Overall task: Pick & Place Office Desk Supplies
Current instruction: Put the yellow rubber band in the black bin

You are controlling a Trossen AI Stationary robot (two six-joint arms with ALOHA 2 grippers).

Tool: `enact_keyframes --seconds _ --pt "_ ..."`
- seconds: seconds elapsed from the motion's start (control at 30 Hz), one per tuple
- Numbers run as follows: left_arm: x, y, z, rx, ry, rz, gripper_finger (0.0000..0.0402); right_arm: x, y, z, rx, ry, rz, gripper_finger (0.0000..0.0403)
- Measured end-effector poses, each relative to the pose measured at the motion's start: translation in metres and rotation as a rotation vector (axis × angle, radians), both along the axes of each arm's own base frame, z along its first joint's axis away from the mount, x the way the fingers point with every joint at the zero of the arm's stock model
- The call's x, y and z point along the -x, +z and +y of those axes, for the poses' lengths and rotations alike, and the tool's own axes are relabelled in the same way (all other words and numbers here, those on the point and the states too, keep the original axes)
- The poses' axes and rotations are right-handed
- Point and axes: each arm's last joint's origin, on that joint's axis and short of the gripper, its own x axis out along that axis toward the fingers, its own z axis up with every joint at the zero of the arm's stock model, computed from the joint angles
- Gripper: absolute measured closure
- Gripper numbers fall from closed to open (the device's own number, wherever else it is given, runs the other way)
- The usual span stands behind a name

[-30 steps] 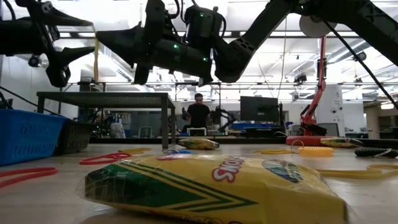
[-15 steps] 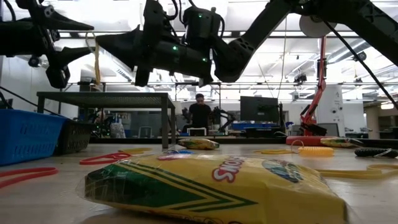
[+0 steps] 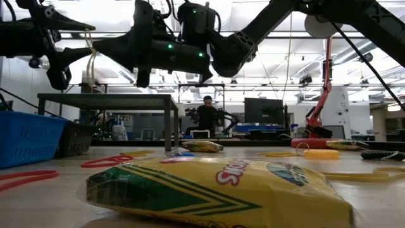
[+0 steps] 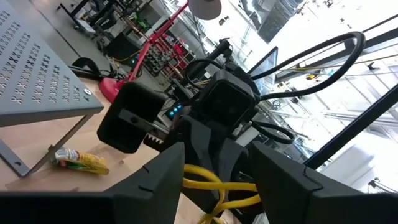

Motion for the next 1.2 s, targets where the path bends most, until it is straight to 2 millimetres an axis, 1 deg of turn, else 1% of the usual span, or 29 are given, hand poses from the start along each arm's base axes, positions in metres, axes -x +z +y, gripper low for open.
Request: enact_keyframes --seconds 0.23,0.43,0.6,0.73,0.9,1.07,1.2 --pt "0.000 0.000 0.000 -0.001 0.000 0.000 0.0242 0.000 0.001 -0.002 -0.005 -0.057 -0.010 0.0394" --pt "0.000 0.000 0.000 -0.001 0.000 0.001 0.0245 -0.001 0.001 -0.008 -0.071 -0.161 -0.002 0.0394" --pt "0.000 0.000 0.000 -0.001 0.000 0.001 0.0245 0.000 0.001 -0.011 -0.072 -0.165 -0.002 0.0394" --pt "0.000 -0.001 0.000 -0.006 0.000 0.007 0.0245 0.000 0.002 -0.011 -0.074 -0.163 -0.003 0.0394" --pt "-0.001 -0.005 0.000 -0.028 0.000 0.056 0.0245 0.000 0.003 -0.011 -0.070 -0.161 -0.017 0.0394" --pt "-0.001 -0.006 0.000 -0.028 0.000 0.058 0.0245 0.000 0.003 -0.011 -0.073 -0.159 -0.016 0.0394" --pt "-0.001 -0.006 0.000 -0.028 0.001 0.058 0.0258 0.000 0.003 -0.011 -0.071 -0.160 -0.017 0.0394"
